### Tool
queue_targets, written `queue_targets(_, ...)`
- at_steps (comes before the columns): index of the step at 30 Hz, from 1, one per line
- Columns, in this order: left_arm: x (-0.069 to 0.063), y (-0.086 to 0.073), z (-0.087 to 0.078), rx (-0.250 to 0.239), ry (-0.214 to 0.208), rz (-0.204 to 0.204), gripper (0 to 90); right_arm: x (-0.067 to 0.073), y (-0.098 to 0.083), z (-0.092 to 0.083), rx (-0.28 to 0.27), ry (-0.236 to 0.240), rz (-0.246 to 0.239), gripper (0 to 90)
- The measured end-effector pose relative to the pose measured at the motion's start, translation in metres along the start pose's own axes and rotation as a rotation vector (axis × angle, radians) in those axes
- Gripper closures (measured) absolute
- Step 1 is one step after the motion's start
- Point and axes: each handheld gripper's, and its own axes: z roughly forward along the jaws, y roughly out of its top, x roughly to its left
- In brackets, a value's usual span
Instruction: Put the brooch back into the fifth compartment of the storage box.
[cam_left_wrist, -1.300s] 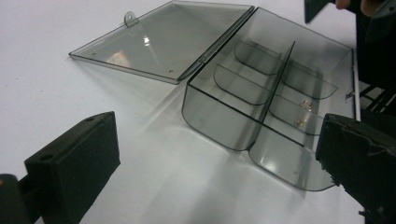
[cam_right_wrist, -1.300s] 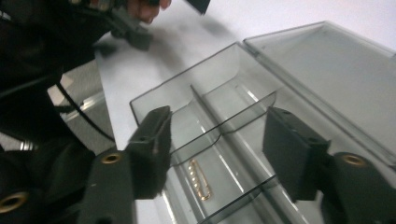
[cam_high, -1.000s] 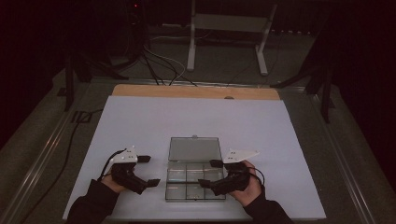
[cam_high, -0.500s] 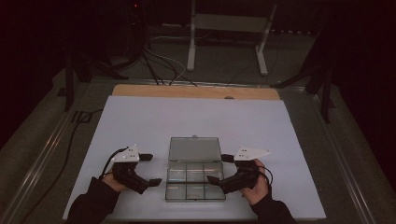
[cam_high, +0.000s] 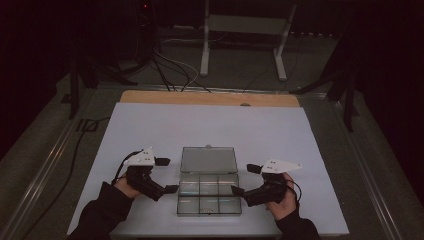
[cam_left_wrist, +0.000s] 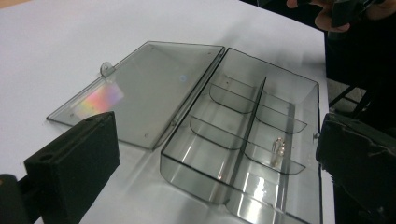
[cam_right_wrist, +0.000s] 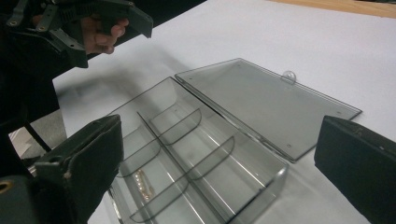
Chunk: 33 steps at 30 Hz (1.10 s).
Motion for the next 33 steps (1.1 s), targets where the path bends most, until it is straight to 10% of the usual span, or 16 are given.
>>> queue_targets(33, 0.044, 0.017, 0.030, -0.031, 0.111, -0.242, 1.5, -0.015, -0.009, -0.011, -0.021, -0.080, -0.010, 0.9)
